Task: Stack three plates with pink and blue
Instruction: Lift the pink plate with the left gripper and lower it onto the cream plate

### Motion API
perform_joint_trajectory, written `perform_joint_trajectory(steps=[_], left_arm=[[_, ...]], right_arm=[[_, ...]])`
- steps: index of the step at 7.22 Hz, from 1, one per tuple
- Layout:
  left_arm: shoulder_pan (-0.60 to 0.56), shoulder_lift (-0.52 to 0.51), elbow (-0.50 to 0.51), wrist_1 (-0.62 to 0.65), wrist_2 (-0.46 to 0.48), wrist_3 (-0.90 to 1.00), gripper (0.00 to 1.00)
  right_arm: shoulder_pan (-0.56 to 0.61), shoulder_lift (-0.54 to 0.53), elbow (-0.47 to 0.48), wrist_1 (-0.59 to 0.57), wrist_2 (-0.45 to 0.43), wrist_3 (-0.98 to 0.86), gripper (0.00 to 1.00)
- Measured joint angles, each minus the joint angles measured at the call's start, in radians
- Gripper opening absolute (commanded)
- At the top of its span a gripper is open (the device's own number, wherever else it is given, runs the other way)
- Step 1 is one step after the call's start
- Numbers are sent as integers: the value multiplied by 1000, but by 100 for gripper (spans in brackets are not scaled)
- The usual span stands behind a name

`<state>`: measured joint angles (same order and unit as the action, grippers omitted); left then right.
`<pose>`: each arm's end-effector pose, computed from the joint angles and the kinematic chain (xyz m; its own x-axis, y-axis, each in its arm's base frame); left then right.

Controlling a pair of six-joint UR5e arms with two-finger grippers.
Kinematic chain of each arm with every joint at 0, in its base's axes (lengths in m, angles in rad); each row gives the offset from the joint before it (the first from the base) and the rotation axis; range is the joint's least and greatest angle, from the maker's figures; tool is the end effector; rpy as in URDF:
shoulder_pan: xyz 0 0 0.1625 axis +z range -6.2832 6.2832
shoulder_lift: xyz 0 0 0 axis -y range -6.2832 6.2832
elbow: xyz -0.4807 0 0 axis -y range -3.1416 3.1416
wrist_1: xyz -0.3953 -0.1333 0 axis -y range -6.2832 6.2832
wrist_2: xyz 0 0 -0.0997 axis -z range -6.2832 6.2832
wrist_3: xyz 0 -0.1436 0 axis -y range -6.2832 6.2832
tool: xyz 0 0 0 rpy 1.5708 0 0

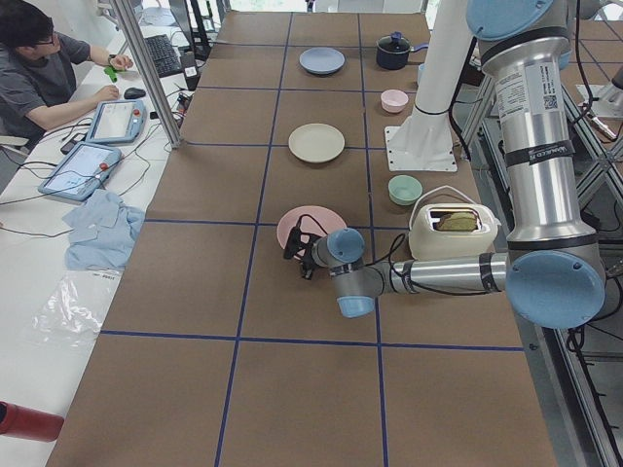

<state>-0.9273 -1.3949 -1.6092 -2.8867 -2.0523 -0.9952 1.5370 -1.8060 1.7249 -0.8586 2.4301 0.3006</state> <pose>0.2245 -0.4106 0.6465 0.4387 0.2192 -0.8715 0.2545 0.8998 0.3544 0.0104 -0.4184 0.6789 0.6170 -0.2088 0.7588 -0.1627 0.9095 0.3825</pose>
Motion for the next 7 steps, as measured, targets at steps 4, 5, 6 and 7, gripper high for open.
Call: perform_joint_trajectory(steps=[4, 5, 6, 7], left_arm=[[48, -313, -163, 458, 18, -108, 0], [123, -412, -153, 522, 66, -183, 0], [200, -511, -129, 579, 119, -255, 0], [262, -584, -103, 619, 163, -302, 0]], right_arm=[[0, -1, 1, 1, 13, 0, 100], [0, -1, 1, 0, 13, 0, 100], [0, -1, 0, 0, 13, 0, 100], [0, -1, 0, 0, 14, 1, 100]])
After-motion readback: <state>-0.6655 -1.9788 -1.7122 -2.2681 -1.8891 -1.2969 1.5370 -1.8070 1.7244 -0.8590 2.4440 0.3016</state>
